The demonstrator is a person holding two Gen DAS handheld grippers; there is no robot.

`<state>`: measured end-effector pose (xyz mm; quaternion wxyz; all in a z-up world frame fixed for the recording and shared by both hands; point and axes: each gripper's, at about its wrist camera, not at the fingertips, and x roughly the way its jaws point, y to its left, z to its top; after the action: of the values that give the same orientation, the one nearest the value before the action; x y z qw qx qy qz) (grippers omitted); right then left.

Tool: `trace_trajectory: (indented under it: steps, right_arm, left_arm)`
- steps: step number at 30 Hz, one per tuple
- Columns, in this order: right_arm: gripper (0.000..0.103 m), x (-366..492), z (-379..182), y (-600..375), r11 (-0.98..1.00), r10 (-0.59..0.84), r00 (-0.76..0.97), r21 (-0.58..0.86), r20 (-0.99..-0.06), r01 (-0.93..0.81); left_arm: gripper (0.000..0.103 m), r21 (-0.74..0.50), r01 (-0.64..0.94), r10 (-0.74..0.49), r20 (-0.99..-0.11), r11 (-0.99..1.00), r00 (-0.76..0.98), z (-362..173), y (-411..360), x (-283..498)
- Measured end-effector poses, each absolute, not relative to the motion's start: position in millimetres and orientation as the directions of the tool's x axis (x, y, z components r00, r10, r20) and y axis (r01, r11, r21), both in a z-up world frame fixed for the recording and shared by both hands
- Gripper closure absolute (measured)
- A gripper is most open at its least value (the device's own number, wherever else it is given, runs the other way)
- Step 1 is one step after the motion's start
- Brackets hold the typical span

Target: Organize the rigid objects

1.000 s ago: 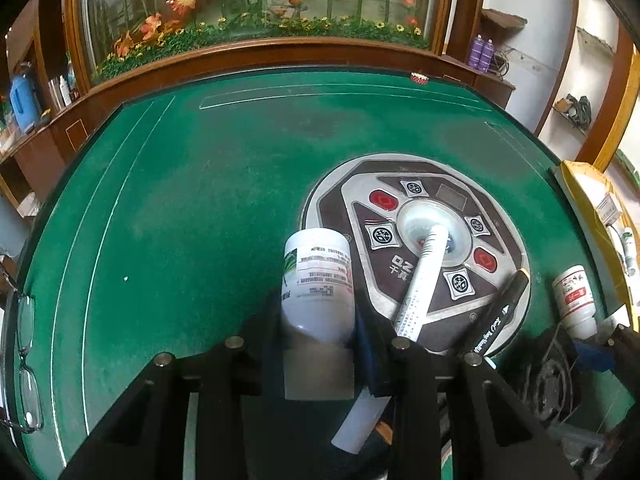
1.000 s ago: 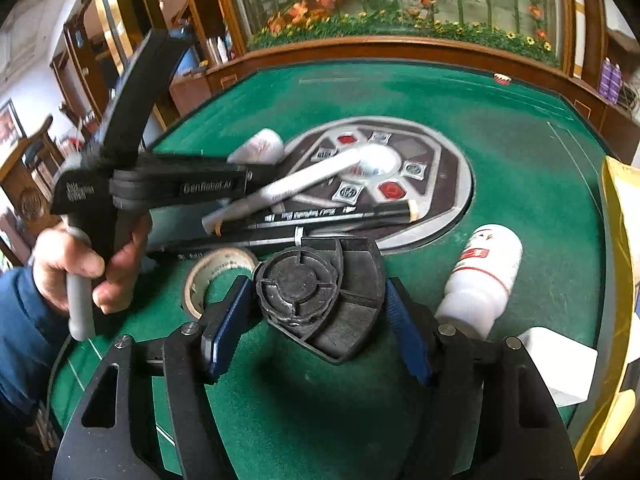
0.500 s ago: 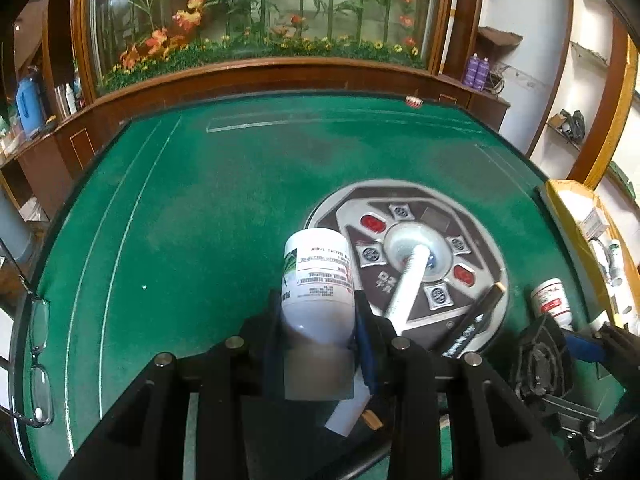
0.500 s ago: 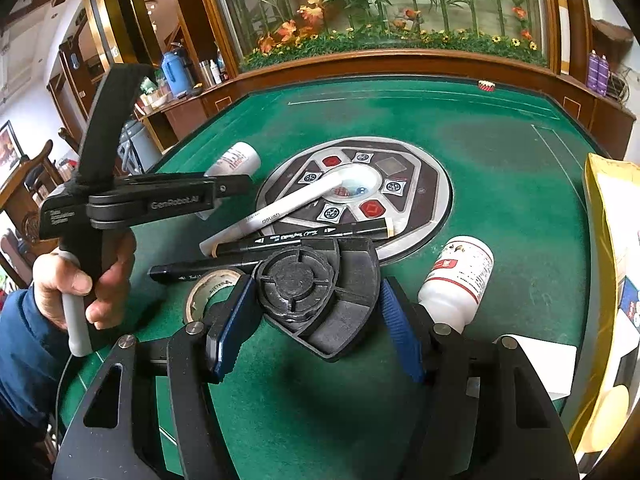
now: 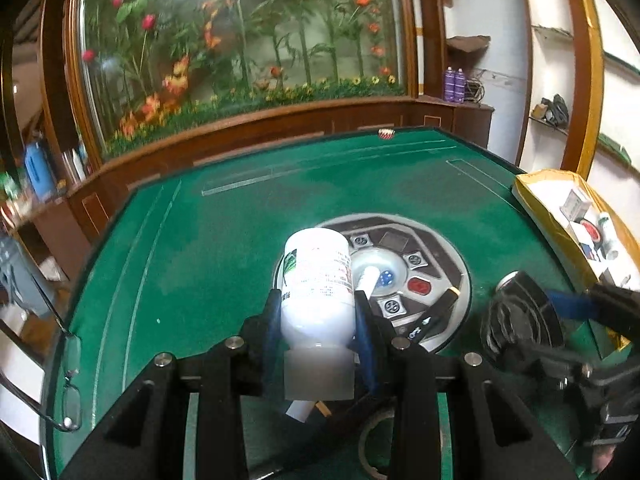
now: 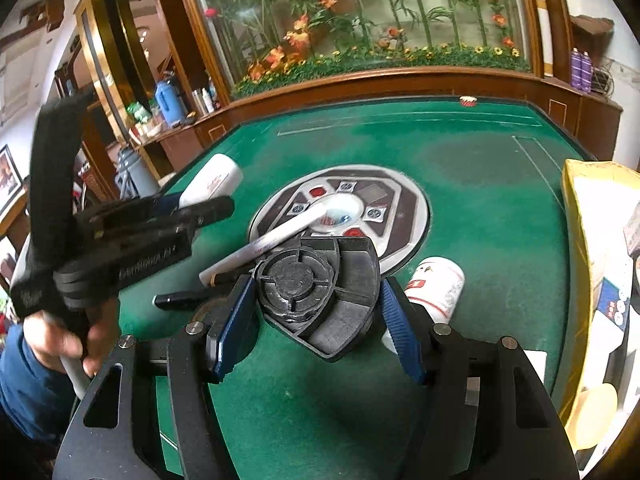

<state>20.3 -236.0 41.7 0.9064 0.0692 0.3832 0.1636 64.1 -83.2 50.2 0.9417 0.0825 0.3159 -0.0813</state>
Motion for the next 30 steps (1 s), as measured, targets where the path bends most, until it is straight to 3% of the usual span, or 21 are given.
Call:
trace_trajectory:
  steps: [10,30]
  right_arm:
    - [0.039,18.8,47.9,-249.9,0.939,0.337,0.688,0.285,-0.643,-0.193]
    - [0.039,17.1,51.8,-257.0,0.94,0.324,0.702,0.302,-0.634,-0.161]
  left_arm:
    - [0.069,0.214,0.224,-0.084,-0.519,0.951,0.851,54.4,-102.4,42.0]
    - [0.069,0.236,0.229,-0.081,-0.508,0.944,0.857,53.1,-111.9,32.2]
